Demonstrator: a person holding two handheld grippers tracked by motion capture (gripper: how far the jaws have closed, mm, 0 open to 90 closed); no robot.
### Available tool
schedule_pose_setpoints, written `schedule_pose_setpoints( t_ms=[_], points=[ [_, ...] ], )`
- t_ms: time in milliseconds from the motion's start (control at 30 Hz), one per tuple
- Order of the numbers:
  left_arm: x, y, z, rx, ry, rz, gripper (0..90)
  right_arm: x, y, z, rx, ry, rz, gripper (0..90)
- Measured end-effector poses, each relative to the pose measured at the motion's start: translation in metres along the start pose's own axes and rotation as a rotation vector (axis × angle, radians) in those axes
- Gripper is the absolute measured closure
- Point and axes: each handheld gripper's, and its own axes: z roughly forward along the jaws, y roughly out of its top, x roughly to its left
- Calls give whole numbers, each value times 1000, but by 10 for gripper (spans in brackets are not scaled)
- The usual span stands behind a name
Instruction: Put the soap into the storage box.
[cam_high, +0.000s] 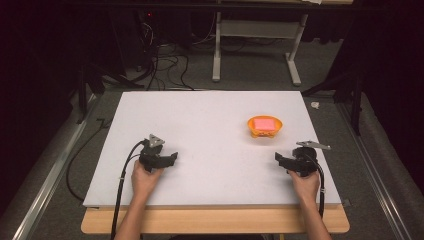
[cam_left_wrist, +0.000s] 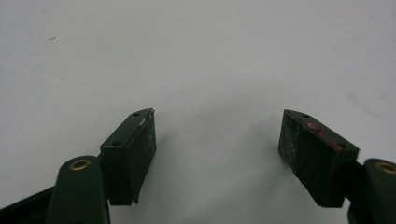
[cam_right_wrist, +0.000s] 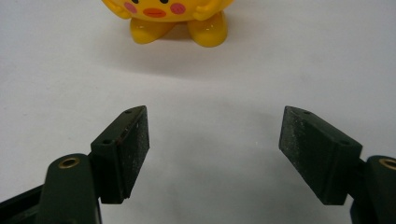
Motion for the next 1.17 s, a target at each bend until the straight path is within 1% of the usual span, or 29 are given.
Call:
schedule_pose_setpoints(
  t_ms=[200,333,467,533,567,600,633,1167],
  points=[
    [0,0,0,0,1,1,280,3,-3,5,7,-35,-38,251],
    [0,0,0,0,1,0,280,4,-3,7,9,-47,-48,251],
    [-1,0,0,1,4,4,279,5,-5,11,25,-62,-60,246],
    [-1,0,0,-1,5,5,279,8,-5,13,31,-76,-83,244],
    [-1,0,0,0,5,7,279,10,-6,14,37,-95,-105,236],
    [-1,0,0,0,6,7,279,10,-6,14,37,-95,-105,236],
    [-2,0,-1,0,8,9,279,13,-6,15,39,-106,-124,234],
    [-1,0,0,0,7,1,279,12,-7,15,34,-103,-125,233]
  ],
)
